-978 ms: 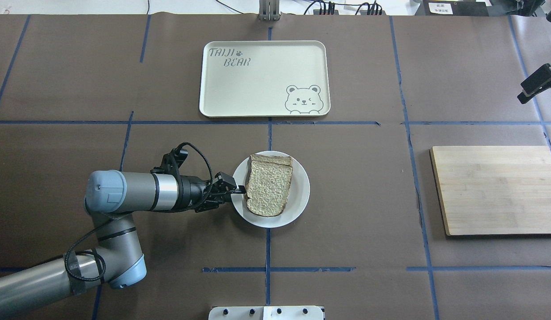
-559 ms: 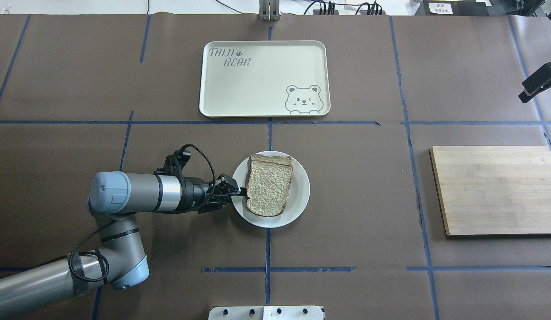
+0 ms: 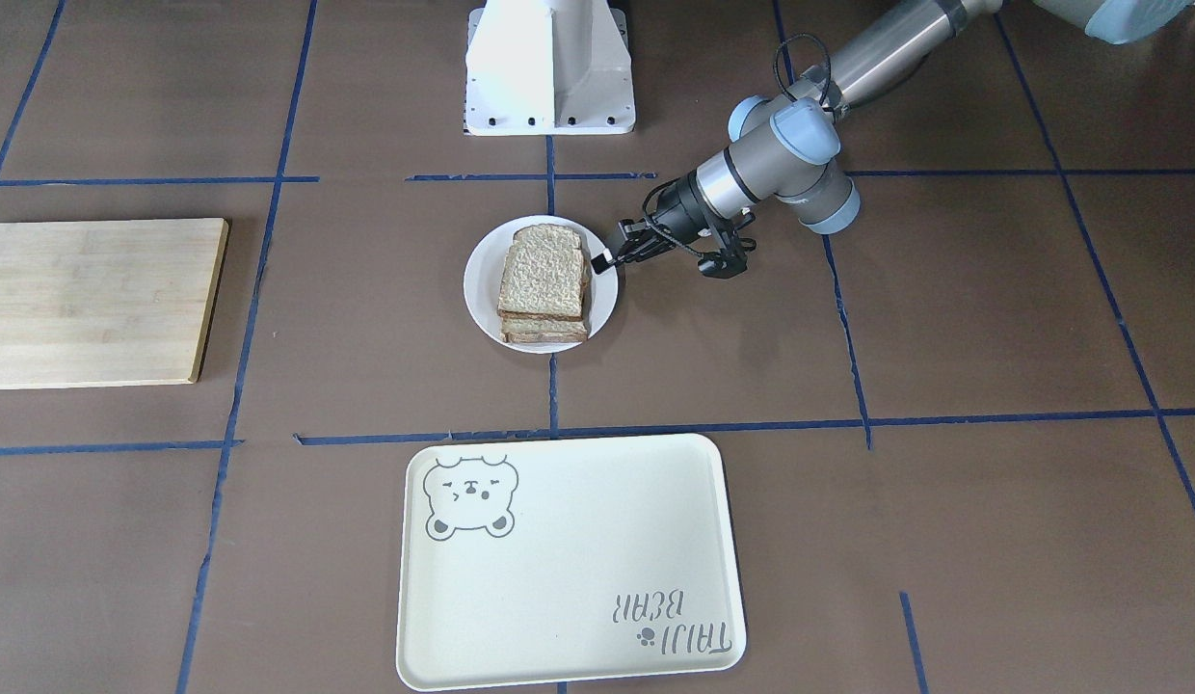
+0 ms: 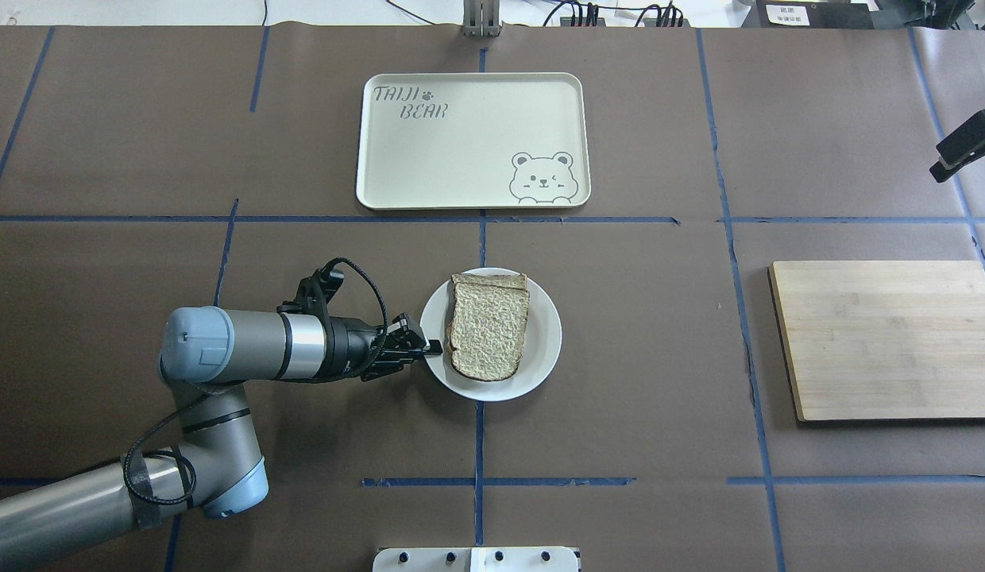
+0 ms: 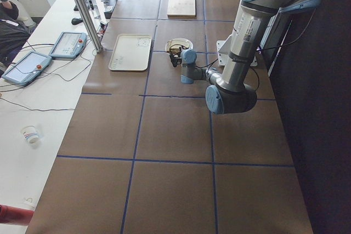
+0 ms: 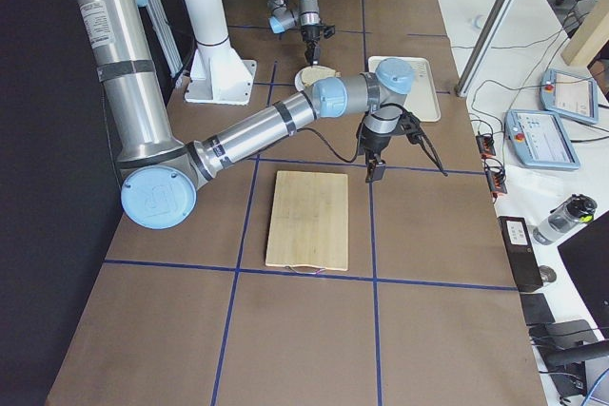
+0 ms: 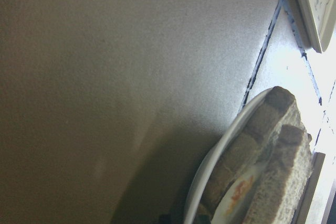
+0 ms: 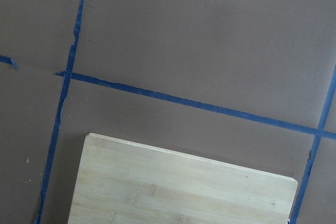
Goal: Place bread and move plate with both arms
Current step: 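Move the left gripper to the plate rim and grasp the plate edge, then lift the plate with the left gripper and set it on the bear tray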
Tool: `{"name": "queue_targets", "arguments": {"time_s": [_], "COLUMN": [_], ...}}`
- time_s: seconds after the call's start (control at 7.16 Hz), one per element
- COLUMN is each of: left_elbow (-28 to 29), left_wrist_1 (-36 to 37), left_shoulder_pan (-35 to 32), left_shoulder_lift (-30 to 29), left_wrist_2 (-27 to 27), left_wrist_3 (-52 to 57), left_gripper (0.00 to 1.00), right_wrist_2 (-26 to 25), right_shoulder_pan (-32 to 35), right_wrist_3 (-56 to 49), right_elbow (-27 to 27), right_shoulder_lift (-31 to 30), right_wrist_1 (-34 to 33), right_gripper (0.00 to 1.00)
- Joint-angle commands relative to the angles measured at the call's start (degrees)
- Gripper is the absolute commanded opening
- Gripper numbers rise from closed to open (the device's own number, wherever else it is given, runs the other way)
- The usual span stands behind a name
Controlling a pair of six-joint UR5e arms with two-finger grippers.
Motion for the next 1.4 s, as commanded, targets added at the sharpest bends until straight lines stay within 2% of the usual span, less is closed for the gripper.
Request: {"name": "queue_targets", "arguments": {"time_s": [0.0,0.14,0.42,0.7,0.84,0.98,1.26], "left_elbow": [-2.5,-5.2,-5.9,-5.3,-4.9,-2.3,8.6], "left_wrist_1": [-0.8,-1.0,-1.0,-0.4,-0.1,0.0,0.8], "left_shoulder_pan": [-0.2,-0.3,-1.7,-4.4,-4.4,-4.6,-7.4], "left_shoulder_lift": [0.0,0.1,-0.1,-2.5,-3.5,-5.8,-12.5], "left_wrist_2": [0.0,0.0,1.0,6.5,13.2,17.5,21.4], "left_wrist_3": [-0.2,-0.5,-0.8,-3.7,-9.3,-9.8,-14.2], "left_gripper": [0.02,0.02,0.02,0.02,0.02,0.02,0.02], "right_wrist_2": [0.0,0.0,0.0,2.5,3.9,5.0,5.6], "right_shoulder_pan": [0.1,0.6,2.7,4.9,6.7,8.1,8.4], "right_wrist_3": [0.0,-0.1,-2.2,-7.0,-9.7,-11.1,-10.4], "right_elbow": [0.0,0.0,-0.1,-0.1,-0.1,-0.1,-0.1], "right_shoulder_lift": [-0.1,-0.1,-2.1,-5.8,-7.1,-8.1,-8.4], "right_wrist_1": [0.0,0.0,0.0,0.0,0.0,0.0,0.0], "right_gripper": [1.00,1.00,1.00,1.00,1.00,1.00,1.00]}}
